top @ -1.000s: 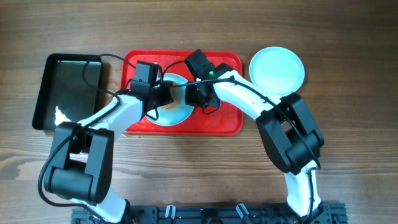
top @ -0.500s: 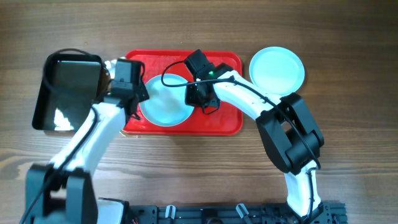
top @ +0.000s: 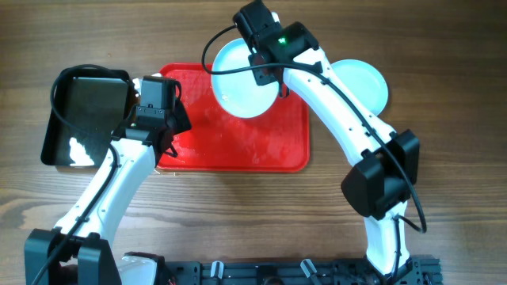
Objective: Clean dirty plates on tray and stack at the side
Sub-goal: 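Lift the scrubbed plate with the right gripper and stack it on the side stack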
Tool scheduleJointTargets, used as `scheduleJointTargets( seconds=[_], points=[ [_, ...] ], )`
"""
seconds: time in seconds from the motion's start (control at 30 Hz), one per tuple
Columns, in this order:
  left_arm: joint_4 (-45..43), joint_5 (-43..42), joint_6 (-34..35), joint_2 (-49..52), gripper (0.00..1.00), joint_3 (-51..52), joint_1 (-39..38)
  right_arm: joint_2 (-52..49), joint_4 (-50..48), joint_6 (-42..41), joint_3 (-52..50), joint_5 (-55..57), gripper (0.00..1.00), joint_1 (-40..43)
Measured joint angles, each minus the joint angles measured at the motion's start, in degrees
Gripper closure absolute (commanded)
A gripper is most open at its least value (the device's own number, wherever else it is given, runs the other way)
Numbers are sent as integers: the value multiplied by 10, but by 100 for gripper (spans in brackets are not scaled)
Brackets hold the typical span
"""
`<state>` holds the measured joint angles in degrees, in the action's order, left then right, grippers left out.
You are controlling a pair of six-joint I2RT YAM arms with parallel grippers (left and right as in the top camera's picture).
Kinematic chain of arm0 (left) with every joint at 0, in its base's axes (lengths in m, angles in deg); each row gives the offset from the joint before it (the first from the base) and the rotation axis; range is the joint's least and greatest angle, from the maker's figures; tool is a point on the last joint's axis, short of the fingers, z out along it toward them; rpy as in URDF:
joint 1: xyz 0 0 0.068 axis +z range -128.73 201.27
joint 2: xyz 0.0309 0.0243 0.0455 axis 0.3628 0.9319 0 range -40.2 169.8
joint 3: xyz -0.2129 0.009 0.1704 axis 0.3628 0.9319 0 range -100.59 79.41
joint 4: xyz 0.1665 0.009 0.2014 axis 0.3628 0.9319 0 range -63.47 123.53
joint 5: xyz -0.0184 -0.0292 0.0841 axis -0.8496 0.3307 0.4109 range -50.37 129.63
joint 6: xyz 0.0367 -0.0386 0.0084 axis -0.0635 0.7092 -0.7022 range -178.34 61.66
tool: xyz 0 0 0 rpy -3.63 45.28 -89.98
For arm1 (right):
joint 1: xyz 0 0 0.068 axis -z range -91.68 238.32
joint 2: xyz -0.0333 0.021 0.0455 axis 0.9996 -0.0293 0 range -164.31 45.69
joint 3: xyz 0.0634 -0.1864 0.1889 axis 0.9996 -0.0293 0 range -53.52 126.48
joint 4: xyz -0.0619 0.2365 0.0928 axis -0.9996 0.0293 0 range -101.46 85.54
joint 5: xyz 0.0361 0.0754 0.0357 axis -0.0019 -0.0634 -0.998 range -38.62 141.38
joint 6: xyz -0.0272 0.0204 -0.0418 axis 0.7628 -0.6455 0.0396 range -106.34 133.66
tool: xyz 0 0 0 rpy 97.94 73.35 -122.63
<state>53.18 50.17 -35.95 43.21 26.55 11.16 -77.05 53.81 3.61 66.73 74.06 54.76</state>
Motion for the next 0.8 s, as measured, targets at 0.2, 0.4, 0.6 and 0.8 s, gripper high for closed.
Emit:
scheduleJointTargets(
  seconds=[0.2,0.4,0.6,0.8],
  points=[
    [0,-17,-2,0,96,0,0,7,-3,133,1,227,96,-48],
    [2,-21,-2,0,96,0,0,7,-23,191,2,402,96,-88],
    [2,-21,-2,0,96,0,0,8,-39,200,2,469,96,-90],
    [2,-21,-2,0,96,0,0,8,-41,198,2,514,96,-90]
  ],
)
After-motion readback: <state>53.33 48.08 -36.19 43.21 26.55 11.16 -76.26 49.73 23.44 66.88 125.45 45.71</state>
